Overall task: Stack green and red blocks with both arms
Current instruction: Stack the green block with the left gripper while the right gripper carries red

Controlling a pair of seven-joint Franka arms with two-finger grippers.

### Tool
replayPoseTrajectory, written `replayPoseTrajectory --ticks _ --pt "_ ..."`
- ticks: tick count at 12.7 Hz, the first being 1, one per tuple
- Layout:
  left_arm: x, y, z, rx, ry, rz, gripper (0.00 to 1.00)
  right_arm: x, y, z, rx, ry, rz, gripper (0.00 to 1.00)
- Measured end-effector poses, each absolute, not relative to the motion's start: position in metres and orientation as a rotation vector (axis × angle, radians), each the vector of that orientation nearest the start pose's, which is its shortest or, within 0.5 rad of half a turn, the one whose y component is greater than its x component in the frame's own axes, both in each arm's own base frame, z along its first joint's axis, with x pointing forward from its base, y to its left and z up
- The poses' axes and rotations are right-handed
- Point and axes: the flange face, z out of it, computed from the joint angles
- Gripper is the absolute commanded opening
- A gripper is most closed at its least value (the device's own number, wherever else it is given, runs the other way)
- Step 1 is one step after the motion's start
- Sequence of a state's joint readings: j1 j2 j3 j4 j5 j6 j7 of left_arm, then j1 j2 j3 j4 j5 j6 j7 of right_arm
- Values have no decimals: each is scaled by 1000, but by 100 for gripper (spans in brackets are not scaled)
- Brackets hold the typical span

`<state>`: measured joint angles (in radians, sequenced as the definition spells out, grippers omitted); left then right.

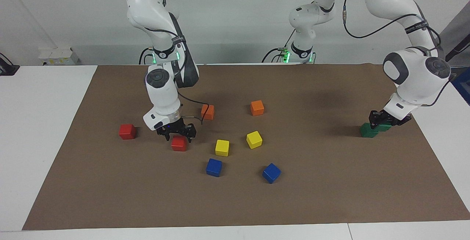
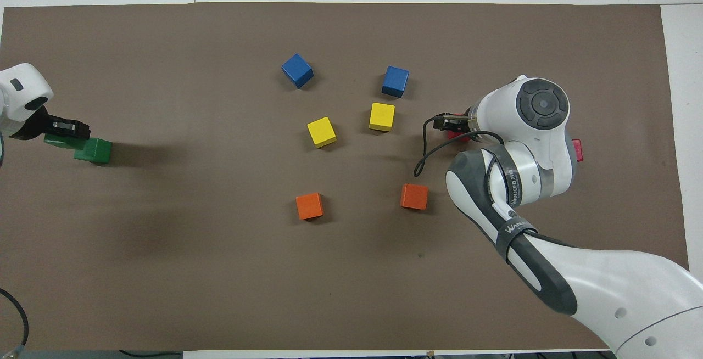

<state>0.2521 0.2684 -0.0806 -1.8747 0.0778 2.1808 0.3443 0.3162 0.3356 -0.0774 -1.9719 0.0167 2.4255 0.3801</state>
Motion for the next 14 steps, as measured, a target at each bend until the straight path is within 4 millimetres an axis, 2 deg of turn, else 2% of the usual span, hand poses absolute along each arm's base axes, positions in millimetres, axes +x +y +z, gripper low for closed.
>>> replayPoseTrajectory --ticks 1,2,5,6,8,10,12,14 --pt "609 111 368 -3073 330 -43 0 604 149 309 -3104 229 -185 88" --pt "606 111 366 -3075 325 -45 0 605 149 306 -3105 229 -185 73" --pt "602 114 366 -3071 315 -76 0 605 148 302 -3108 233 -178 21" --pt "600 115 360 -3072 312 -85 0 605 147 303 -3107 234 -179 14" --pt "596 117 352 -3084 293 -92 0 606 147 303 -3110 237 -170 14" --pt "594 119 350 -3092 279 -94 0 610 143 312 -3122 247 -121 14" --pt "594 120 350 -3110 257 -103 0 620 129 337 -3137 213 -76 14" --pt "594 119 350 -3115 262 -107 0 625 94 372 -3143 152 -56 15"
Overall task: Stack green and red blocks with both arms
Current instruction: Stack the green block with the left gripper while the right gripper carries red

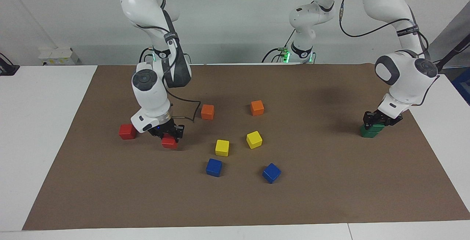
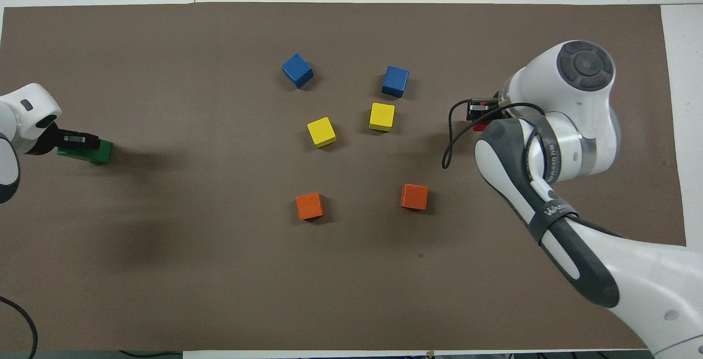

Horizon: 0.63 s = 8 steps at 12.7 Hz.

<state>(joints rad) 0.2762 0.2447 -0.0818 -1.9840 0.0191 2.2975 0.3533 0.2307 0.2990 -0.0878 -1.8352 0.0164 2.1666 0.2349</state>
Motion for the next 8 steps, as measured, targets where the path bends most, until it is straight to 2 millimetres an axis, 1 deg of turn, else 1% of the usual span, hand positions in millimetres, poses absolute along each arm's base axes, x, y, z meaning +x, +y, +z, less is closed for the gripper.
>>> replayPoseTrajectory --ticks 2,3,4,5,6,8 --pt "594 119 349 -3112 295 -106 0 619 50 406 -3145 86 -31 15" --pt "594 119 349 -3112 301 -106 0 616 28 417 -3145 52 -27 15" --pt "594 119 349 -3111 304 -107 0 614 7 422 -3145 14 -29 16" --pt "594 119 349 -3111 307 -108 0 612 -9 420 -3146 -13 -32 16" --pt "594 119 349 -3110 312 -109 0 611 -19 413 -3147 -30 -46 16" --pt "594 120 349 -3109 316 -114 1 605 -32 395 -3148 -45 -65 16"
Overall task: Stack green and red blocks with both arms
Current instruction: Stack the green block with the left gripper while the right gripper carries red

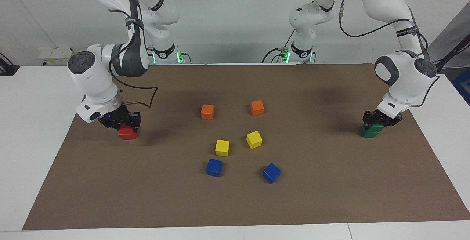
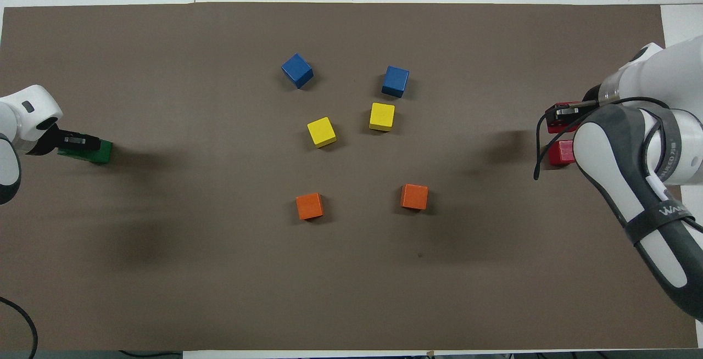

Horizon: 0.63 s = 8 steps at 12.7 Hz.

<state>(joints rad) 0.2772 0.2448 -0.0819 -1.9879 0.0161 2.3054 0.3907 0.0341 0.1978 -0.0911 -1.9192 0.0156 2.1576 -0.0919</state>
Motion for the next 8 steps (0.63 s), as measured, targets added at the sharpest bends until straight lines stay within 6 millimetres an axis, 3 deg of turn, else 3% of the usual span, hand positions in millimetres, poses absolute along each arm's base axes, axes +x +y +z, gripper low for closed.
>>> replayPoseTrajectory --ticks 2,3,5,8 --pt "594 120 349 -3104 343 -120 16 601 -39 385 -3149 -35 -57 16" --pt "594 120 349 -3102 359 -122 39 599 -43 384 -3149 -25 -53 16" --pt "595 120 350 -3098 379 -127 100 595 -52 382 -3148 -1 -42 16" --pt "595 121 350 -3093 407 -130 100 588 -64 377 -3146 30 -20 16"
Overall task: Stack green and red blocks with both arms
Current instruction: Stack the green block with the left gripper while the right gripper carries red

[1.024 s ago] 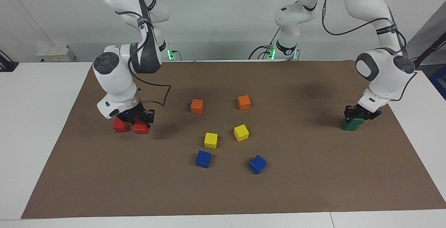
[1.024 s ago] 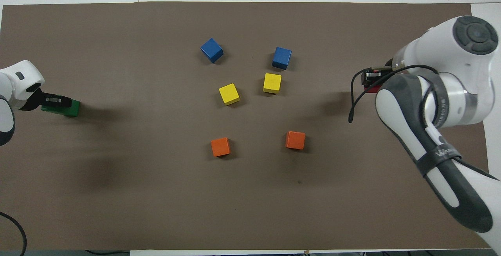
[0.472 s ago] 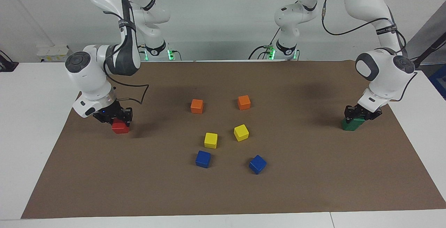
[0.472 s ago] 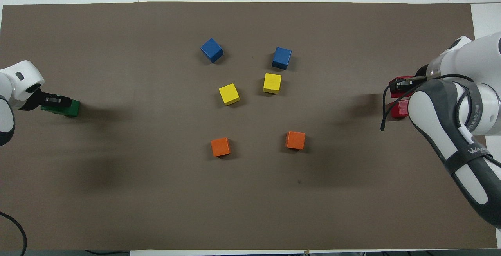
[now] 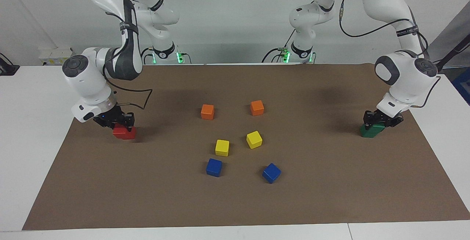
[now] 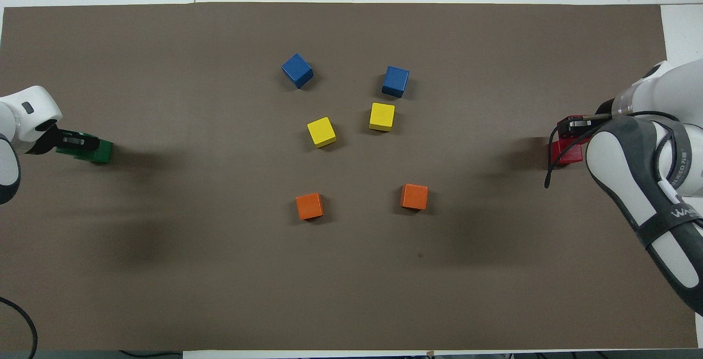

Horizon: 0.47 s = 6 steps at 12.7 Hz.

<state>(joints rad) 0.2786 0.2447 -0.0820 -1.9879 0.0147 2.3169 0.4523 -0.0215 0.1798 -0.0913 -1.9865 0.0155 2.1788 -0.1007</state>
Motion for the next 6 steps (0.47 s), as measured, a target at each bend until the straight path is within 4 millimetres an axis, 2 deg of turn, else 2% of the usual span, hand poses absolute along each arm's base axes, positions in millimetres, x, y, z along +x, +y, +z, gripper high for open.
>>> replayPoseTrajectory --ticks 6 --pt "596 121 352 -3091 413 -135 100 569 -68 364 -3140 45 37 17"
